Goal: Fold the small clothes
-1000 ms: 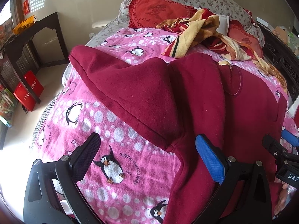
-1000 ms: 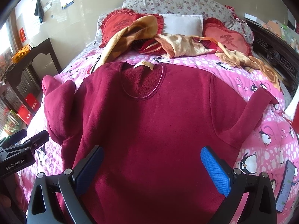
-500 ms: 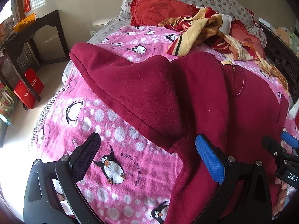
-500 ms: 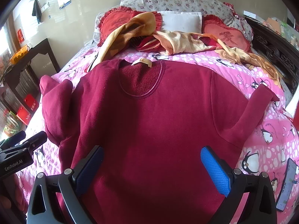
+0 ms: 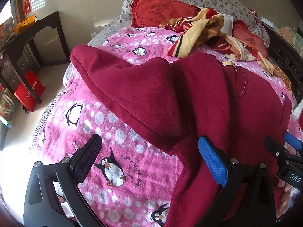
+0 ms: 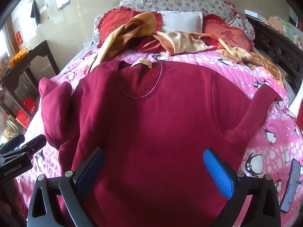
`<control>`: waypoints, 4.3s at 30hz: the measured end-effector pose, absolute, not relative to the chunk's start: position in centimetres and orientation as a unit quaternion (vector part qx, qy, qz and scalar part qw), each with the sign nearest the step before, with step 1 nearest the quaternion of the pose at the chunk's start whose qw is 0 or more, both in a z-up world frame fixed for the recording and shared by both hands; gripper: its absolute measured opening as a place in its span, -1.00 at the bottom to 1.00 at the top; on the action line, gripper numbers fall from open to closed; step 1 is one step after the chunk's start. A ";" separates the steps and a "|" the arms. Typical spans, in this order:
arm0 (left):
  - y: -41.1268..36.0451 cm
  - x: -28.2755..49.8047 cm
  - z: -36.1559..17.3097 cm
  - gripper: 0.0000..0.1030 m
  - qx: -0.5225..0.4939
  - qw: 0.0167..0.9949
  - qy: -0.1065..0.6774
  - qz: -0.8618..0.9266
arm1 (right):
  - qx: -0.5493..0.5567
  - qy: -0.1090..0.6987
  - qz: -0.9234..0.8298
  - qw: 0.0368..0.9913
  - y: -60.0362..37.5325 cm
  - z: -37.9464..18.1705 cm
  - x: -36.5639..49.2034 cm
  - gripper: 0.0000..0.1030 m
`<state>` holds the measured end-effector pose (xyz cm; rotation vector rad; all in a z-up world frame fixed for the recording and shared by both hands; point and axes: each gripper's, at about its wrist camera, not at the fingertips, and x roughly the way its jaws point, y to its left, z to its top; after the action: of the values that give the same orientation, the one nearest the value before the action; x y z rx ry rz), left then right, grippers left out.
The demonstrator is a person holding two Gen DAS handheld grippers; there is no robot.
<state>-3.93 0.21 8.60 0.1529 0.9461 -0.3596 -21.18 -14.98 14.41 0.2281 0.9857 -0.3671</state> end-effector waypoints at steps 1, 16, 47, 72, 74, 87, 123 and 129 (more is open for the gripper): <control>0.2 -3.9 8.6 0.98 0.073 0.872 0.453 -0.172 | 0.109 0.469 -0.175 0.859 -15.0 14.4 -21.2 1.00; 0.1 -3.7 8.7 0.98 0.073 0.872 0.453 -0.172 | 0.114 0.470 -0.181 0.856 -15.2 14.3 -21.2 1.00; 5.4 4.3 9.3 0.98 -0.012 0.868 0.479 -0.127 | 0.113 0.479 -0.172 0.854 -15.1 13.8 -20.3 1.00; 12.3 21.5 2.7 -0.66 -0.169 0.851 0.482 -0.118 | 0.116 0.517 -0.152 0.834 -16.0 11.3 -17.6 0.99; 12.1 21.4 3.2 -0.80 -0.161 0.855 0.477 -0.122 | 0.120 0.516 -0.152 0.834 -16.0 11.3 -17.6 0.99; 15.9 18.0 8.8 -0.89 -0.207 0.863 0.433 -0.159 | 0.129 0.496 -0.149 0.845 -15.5 13.1 -19.1 0.99; 21.6 17.5 2.4 -0.86 -0.334 0.799 0.486 -0.115 | 0.116 0.496 -0.142 0.848 -13.9 13.7 -20.2 0.99; 18.6 13.4 14.3 -0.86 -0.284 0.843 0.402 -0.217 | 0.125 0.480 -0.149 0.855 -15.1 14.8 -21.2 0.99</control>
<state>13.40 18.61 14.28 -0.5990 0.8482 -0.4584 -21.25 -15.13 14.77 0.2625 1.0098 -0.3122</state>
